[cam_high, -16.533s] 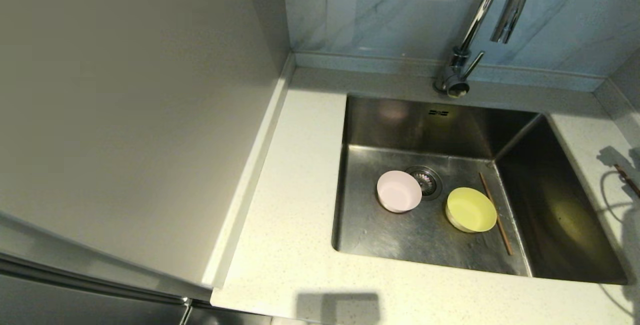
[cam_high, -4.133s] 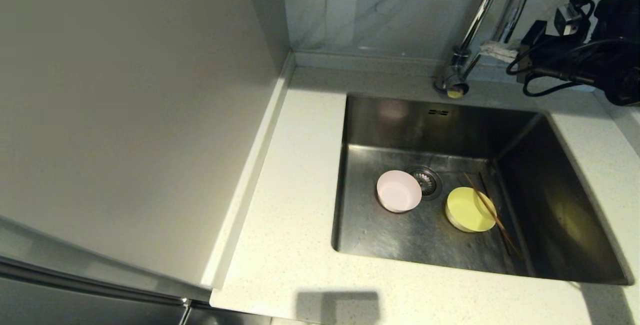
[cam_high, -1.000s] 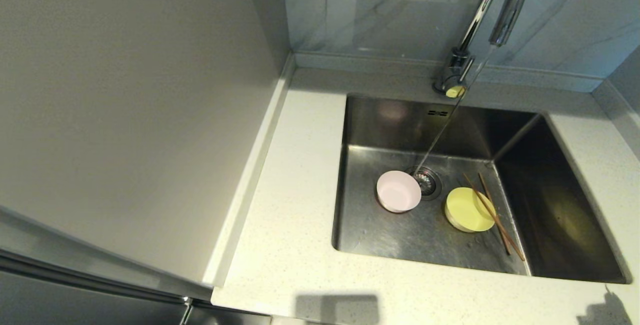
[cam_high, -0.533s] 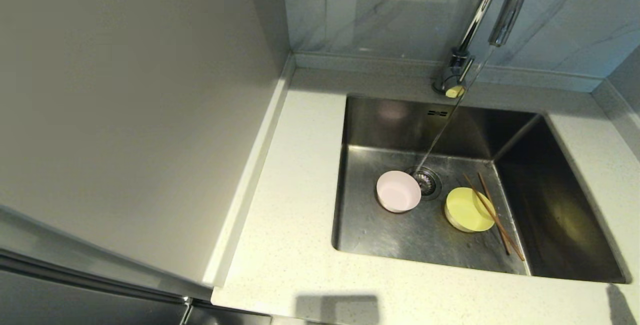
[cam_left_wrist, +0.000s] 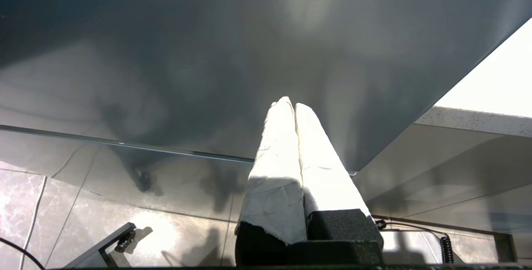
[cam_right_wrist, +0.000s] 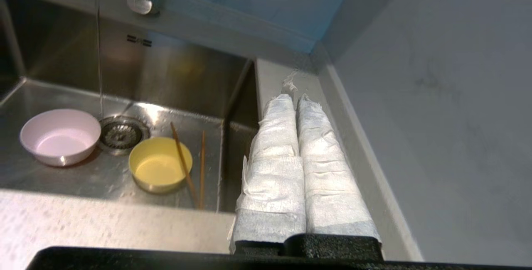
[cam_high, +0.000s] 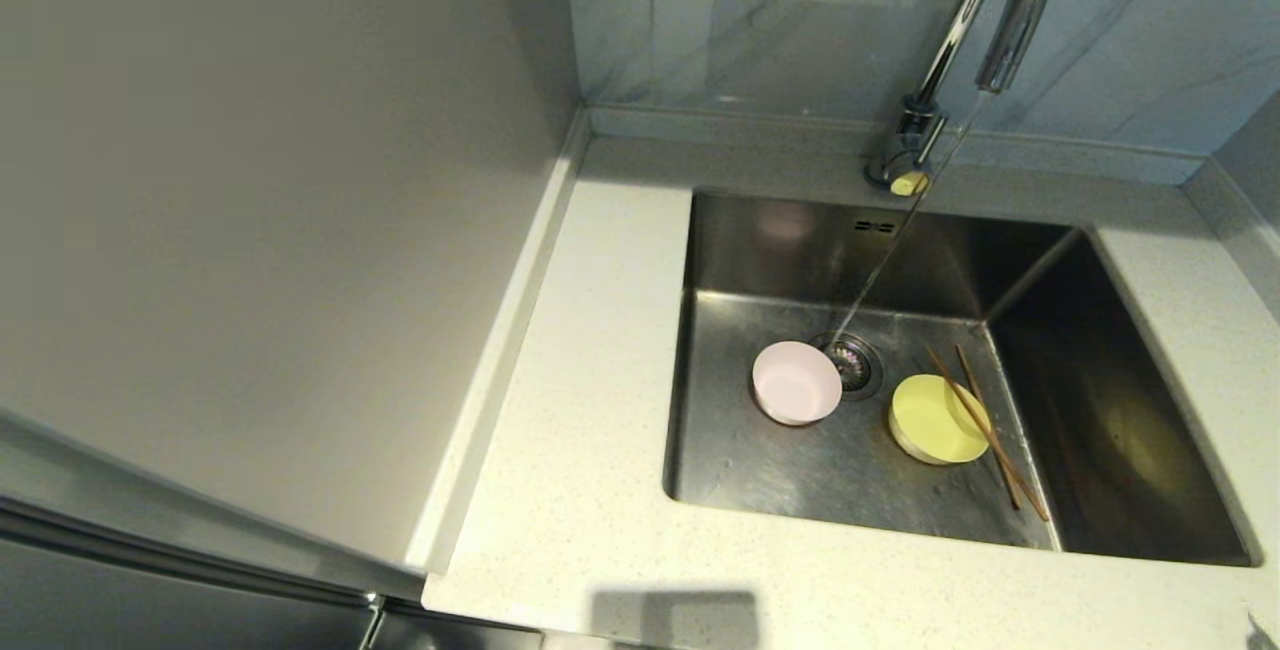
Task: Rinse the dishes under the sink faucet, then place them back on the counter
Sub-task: Wait for the water to rinse the bowl
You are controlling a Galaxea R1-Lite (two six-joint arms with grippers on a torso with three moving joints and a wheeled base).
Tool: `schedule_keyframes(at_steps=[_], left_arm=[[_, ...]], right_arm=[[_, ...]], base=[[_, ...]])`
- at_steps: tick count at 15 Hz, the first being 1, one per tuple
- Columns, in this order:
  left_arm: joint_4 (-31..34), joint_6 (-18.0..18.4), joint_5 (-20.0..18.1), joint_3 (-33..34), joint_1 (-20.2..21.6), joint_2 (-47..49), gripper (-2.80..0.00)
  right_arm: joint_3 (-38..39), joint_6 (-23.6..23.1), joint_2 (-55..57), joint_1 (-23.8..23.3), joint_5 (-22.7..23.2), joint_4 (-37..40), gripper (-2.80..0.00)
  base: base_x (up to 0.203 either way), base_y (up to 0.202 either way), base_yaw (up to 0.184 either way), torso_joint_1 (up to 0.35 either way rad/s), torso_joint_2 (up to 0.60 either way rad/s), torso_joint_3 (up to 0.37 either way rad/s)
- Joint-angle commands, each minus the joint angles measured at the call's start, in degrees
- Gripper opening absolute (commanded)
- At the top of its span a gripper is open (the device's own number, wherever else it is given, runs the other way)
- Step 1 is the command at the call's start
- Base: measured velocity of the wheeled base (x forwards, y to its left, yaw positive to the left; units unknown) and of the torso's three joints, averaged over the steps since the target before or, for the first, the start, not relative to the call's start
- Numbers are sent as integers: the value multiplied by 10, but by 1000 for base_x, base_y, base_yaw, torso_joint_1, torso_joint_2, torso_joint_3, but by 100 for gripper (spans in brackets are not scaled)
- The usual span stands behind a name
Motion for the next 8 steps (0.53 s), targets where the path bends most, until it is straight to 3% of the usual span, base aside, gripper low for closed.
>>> schedule_keyframes(at_steps=[1,5,7,8], left_arm=[[0,0,0,0,0,-2,-280],[0,0,0,0,0,-2,-280],[0,0,0,0,0,-2,-280],[0,0,0,0,0,-2,-280]], right_arm=[[2,22,-46,1,5,45,-280],[3,50,-44,1,91,148,-280],[2,60,-44,1,103,204,-280],[2,75,-44,1,145,222,-280]], base=[[0,0,0,0,0,0],[0,0,0,0,0,0],[0,0,0,0,0,0],[0,0,0,0,0,0]])
